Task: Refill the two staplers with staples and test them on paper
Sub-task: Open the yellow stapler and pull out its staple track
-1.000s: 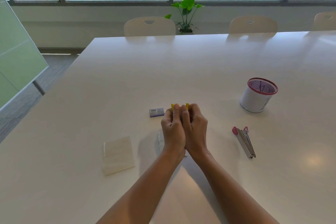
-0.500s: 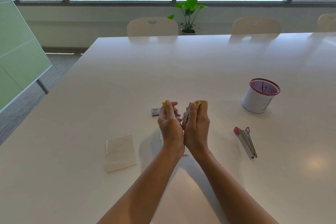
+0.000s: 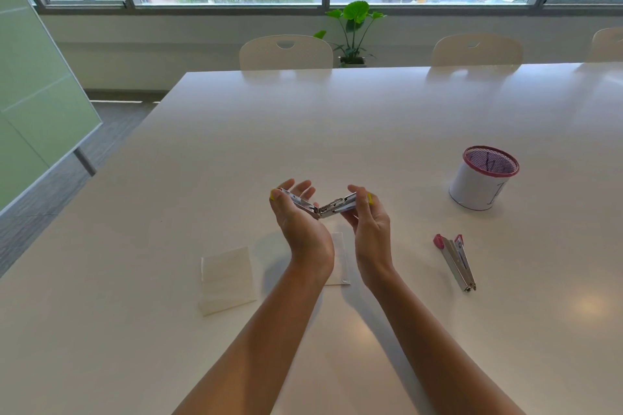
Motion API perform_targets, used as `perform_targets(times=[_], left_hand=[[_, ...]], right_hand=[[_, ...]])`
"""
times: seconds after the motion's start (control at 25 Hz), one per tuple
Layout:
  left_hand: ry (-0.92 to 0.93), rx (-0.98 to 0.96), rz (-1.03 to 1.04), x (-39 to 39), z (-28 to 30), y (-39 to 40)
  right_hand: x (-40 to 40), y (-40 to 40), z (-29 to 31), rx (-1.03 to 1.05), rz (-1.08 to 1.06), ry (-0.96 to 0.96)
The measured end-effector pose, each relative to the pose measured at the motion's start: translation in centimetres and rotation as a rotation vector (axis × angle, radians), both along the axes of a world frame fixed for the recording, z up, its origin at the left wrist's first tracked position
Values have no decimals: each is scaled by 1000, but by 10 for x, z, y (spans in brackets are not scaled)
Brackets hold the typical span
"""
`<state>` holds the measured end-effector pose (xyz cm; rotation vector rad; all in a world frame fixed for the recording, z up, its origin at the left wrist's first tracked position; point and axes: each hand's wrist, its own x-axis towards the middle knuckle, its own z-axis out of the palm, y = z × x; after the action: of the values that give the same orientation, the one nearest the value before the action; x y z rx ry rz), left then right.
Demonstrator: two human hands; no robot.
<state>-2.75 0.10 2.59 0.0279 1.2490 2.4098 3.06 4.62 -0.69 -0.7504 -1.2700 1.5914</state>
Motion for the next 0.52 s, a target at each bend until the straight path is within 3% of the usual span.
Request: perform_targets(times=[0.36, 0.52], left_hand=[[-153, 137, -70, -3, -1, -4], [-240, 178, -144, -8, -6, -12]], right_hand=[[6, 7, 3, -302, 5, 207], [12, 13, 8, -311, -53, 226]])
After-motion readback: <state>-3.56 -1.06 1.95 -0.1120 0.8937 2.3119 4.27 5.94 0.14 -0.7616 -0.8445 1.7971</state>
